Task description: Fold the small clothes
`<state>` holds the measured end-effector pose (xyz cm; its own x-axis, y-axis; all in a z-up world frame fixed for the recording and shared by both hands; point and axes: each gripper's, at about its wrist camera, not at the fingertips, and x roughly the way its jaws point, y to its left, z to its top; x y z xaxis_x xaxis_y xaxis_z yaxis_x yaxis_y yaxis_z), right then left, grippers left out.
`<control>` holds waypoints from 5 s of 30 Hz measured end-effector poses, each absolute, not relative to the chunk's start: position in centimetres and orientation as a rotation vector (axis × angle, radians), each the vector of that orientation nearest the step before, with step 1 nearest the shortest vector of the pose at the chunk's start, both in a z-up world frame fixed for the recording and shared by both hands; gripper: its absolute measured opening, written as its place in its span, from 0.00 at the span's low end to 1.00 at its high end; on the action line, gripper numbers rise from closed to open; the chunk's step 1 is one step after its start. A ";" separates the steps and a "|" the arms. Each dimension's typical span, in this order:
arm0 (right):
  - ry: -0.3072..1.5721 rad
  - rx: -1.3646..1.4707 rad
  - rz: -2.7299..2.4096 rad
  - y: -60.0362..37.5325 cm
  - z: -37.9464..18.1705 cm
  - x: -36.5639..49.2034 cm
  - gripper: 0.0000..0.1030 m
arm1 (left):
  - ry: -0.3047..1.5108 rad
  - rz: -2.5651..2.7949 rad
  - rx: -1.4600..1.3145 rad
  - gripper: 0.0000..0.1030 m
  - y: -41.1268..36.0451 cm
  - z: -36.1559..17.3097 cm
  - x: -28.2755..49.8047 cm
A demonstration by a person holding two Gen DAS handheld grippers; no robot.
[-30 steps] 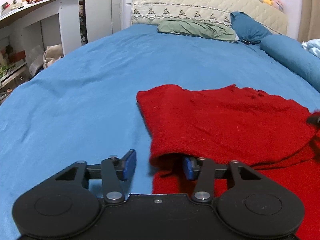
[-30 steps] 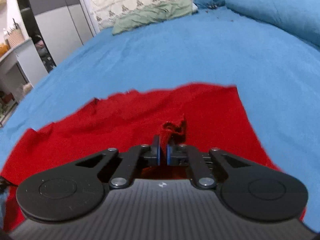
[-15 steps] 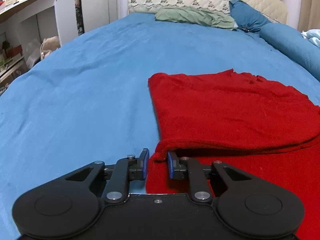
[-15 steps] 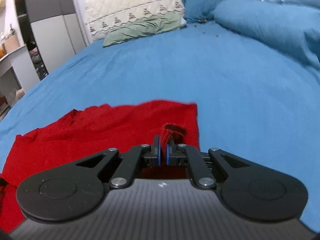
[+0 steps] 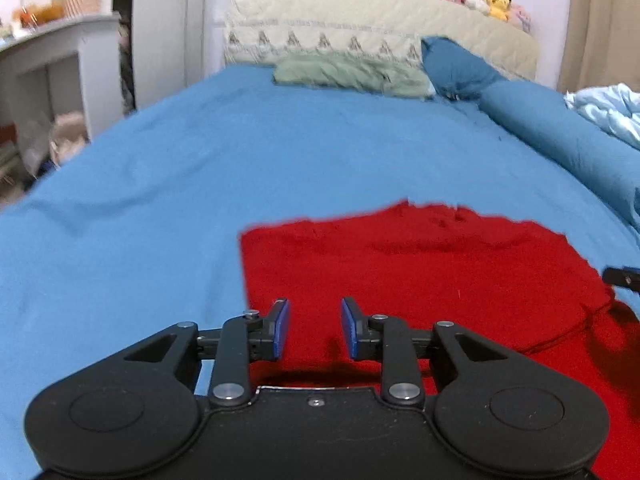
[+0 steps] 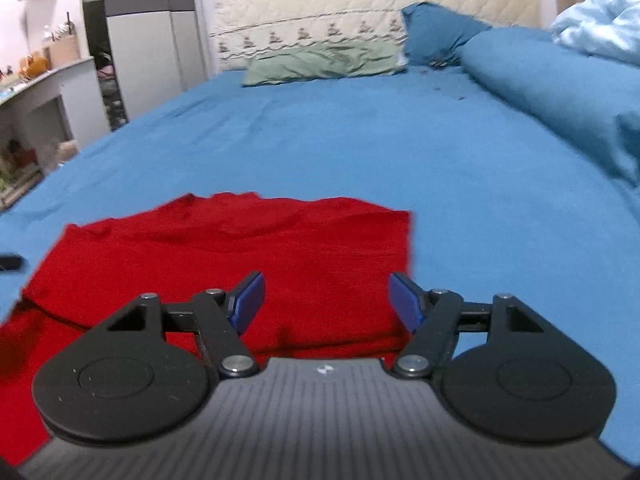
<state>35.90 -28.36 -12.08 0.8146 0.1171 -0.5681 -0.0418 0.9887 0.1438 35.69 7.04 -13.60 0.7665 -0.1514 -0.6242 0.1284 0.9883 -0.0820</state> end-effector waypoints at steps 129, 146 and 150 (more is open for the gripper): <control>0.687 0.560 0.108 -38.3 -5.4 44.3 0.20 | 0.698 0.089 -0.340 0.04 7.3 -7.4 44.6; 0.652 0.232 0.174 -34.6 -10.6 42.2 0.72 | 0.656 -0.019 -0.165 0.71 6.4 -9.0 42.2; 0.695 0.218 0.222 -32.9 -13.1 39.6 0.74 | 0.745 -0.121 -0.135 0.73 4.9 -12.5 39.4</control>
<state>39.58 -32.89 -13.07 0.7465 0.2733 -0.6066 -0.1286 0.9538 0.2714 39.42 4.89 -12.48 0.7286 -0.1569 -0.6667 0.0612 0.9844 -0.1649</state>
